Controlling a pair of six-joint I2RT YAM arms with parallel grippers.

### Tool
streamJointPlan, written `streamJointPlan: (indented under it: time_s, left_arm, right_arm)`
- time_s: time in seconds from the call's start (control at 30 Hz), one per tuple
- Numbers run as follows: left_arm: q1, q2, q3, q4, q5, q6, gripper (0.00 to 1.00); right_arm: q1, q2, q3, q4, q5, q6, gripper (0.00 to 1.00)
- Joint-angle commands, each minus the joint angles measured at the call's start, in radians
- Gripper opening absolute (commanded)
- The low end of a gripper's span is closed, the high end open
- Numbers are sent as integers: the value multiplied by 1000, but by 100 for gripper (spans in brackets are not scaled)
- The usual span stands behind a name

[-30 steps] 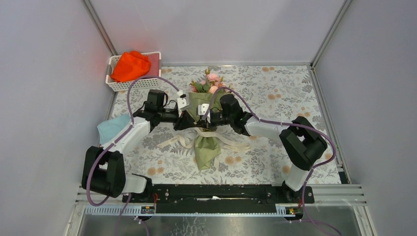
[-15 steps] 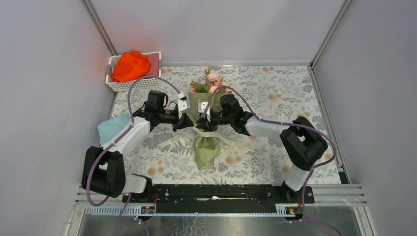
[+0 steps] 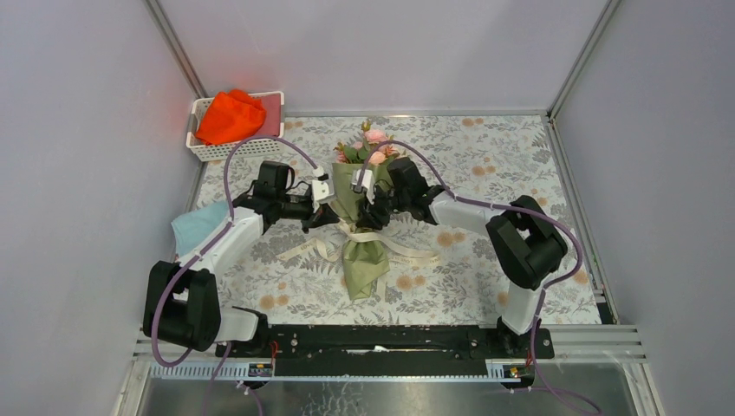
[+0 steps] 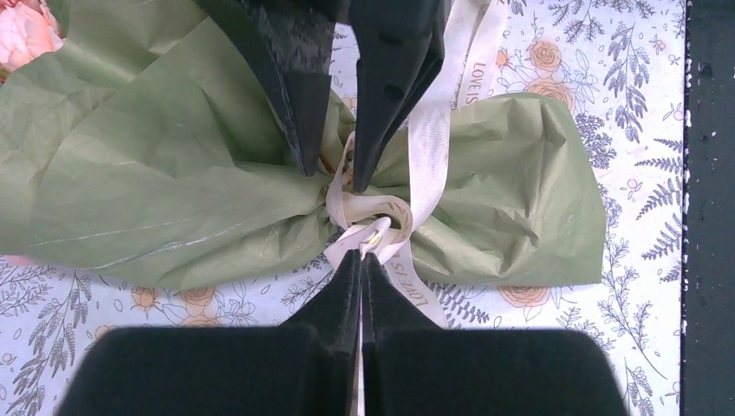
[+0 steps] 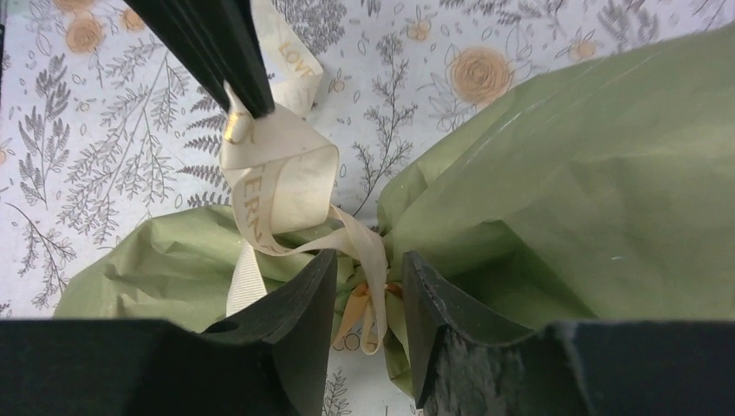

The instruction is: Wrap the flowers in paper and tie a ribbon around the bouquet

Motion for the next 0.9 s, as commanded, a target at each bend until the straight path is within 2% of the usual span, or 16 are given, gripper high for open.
streamJointPlan:
  time_s: [0.0,0.1,0.37,0.5,0.67,0.87]
  left_arm:
    - [4,-20,-9,15,-6,22,0]
    - [4,-19,-10,18,-5,21,0]
    - [4,-14,-8,2,-25,56,0]
    - [4,-4,-21,-31,-68,211,0]
    - [6,23,-45,1,-121,365,0]
    - [0,39,-43,-6,-88,399,0]
  right_arm:
    - [17,36,66,-82,-27,-38,41]
    - [18,51,79,-96,-6,-48,37]
    - [17,22,55,-55,21,-30,1]
    - [11,-51,21,-30,39,-13,0]
    - [4,-129,-43,-7,111,41,0]
    - [-11,-200,-114,69,112,134,0]
